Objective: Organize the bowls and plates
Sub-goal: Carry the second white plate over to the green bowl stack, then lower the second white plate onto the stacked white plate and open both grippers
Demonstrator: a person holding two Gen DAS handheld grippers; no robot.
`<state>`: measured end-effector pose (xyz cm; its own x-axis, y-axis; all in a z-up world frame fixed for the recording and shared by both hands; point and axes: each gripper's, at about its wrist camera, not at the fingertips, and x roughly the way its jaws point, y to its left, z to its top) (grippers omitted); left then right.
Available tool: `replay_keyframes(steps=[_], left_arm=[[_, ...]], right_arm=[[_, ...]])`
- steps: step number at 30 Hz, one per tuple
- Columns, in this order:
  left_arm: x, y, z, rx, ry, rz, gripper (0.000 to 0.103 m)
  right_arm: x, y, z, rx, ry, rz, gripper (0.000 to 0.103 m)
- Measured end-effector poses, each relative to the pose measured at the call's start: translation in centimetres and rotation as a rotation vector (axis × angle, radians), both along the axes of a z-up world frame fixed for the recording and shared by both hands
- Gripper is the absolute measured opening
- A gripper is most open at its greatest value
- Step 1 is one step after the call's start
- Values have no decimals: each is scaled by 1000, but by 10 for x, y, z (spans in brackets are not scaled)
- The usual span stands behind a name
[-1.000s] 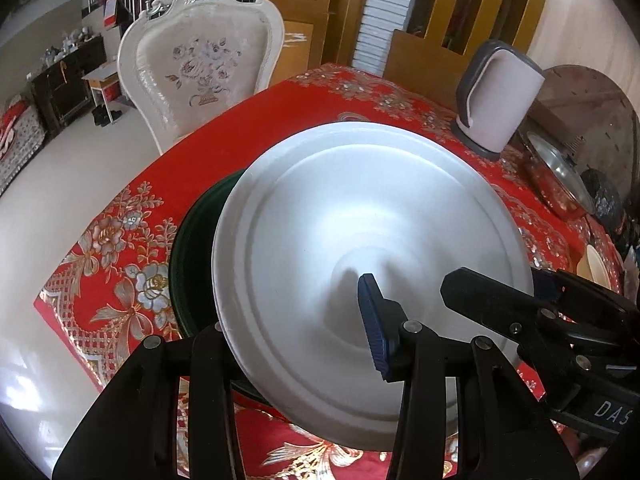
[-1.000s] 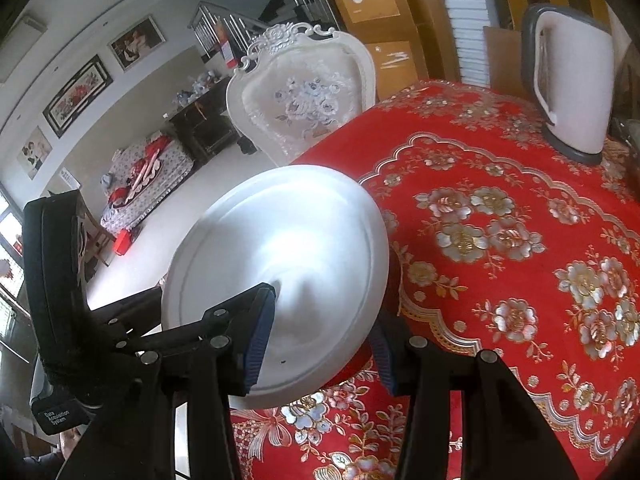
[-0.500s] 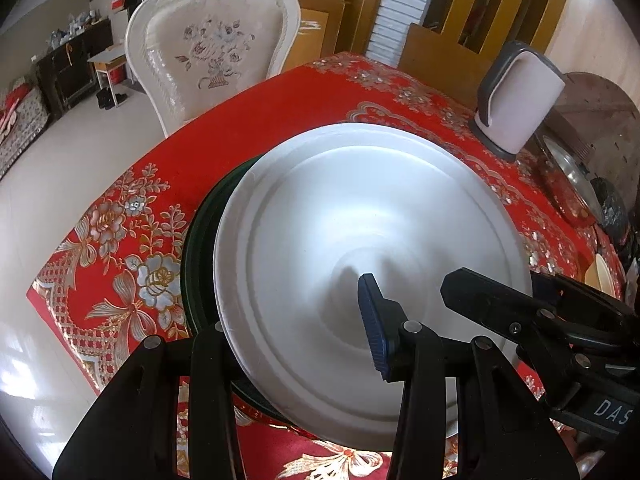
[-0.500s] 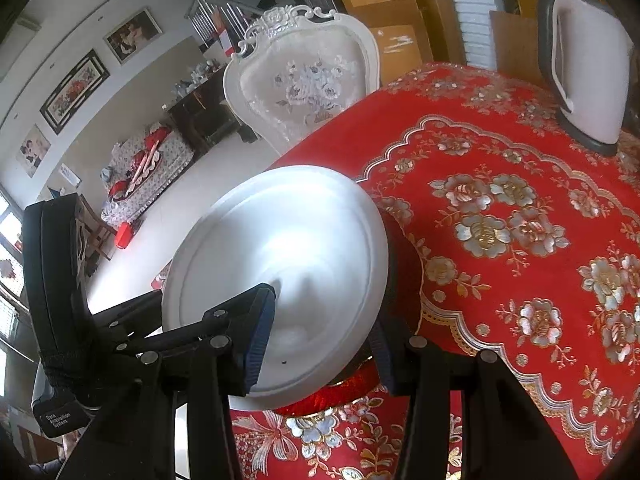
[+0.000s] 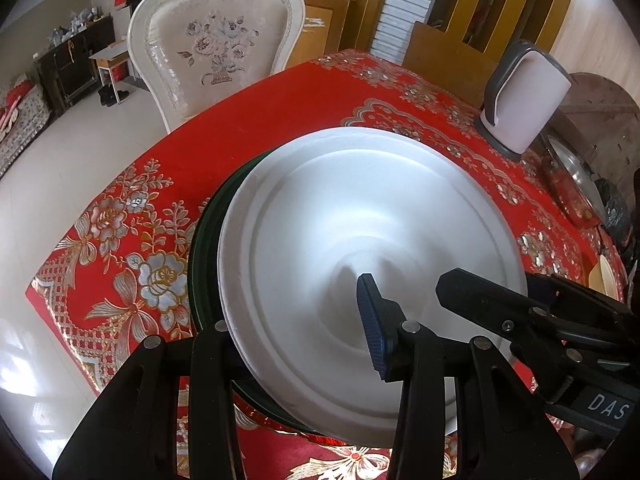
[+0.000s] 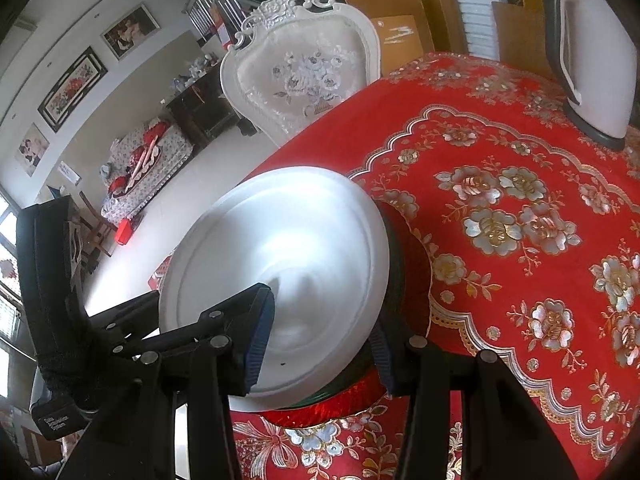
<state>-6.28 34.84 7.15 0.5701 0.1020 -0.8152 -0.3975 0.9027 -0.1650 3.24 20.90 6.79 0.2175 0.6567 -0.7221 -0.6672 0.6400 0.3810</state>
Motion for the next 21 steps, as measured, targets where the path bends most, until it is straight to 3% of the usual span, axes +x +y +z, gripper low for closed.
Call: replay_keyframes(steps=[11,21], left_arm=[[1,0,0,14,-7,2,40],[-2,-2,3,17,-22,3,42]], right_arm=[[2,-2,-5,8,62,-12,48],[-1,-5,1,1,36,-22,53]])
